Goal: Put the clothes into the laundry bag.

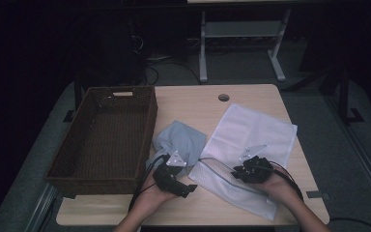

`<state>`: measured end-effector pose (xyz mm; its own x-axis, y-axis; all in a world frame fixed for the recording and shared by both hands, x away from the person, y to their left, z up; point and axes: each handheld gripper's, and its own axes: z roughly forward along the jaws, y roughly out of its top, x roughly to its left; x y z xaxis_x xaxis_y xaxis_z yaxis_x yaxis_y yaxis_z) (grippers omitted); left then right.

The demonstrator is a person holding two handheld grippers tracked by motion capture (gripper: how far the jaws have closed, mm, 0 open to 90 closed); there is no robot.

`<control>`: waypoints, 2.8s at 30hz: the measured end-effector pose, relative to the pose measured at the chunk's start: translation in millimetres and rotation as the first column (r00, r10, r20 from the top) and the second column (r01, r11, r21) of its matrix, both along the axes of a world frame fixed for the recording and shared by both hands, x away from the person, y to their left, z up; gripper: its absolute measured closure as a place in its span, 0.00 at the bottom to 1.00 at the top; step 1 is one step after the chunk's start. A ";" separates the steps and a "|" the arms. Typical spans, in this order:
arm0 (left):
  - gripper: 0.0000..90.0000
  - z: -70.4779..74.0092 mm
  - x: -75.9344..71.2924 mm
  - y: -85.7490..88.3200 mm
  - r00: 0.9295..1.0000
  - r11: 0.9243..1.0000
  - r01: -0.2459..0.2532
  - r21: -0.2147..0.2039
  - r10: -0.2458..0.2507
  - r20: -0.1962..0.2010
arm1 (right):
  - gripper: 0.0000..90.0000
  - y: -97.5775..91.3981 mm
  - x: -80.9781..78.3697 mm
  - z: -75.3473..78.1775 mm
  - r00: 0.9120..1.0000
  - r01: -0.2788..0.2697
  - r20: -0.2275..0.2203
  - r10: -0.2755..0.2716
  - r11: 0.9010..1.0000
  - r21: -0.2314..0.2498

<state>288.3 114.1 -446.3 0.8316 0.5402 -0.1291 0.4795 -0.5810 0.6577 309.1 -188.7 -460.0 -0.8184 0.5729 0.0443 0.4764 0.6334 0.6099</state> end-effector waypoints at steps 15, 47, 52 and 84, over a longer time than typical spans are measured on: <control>0.15 -0.1 0.6 -0.1 1.000 1.000 -0.004 0.000 0.004 0.000 | 0.97 -12.3 8.4 14.9 0.999 0.047 0.021 -0.048 0.999 0.006; 0.15 1.9 1.6 -0.9 1.000 1.000 0.001 0.004 -0.001 0.010 | 0.98 -38.8 51.1 85.0 0.975 0.164 0.123 -0.184 0.975 0.152; 0.15 12.3 5.9 -2.8 1.000 1.000 -0.013 0.006 0.013 0.020 | 0.98 -38.5 50.8 82.2 0.979 0.154 0.116 -0.170 0.978 0.138; 0.11 -4.1 91.9 -5.4 0.958 0.946 -0.285 0.153 0.288 0.003 | 0.98 -34.8 52.2 75.5 0.986 0.133 0.091 -0.142 0.986 0.102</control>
<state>380.2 108.7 -450.4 0.6370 0.7697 -0.0422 0.6516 -0.5084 0.5629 361.3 -223.5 -384.5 -0.7353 0.6771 0.0279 0.4899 0.5027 0.7122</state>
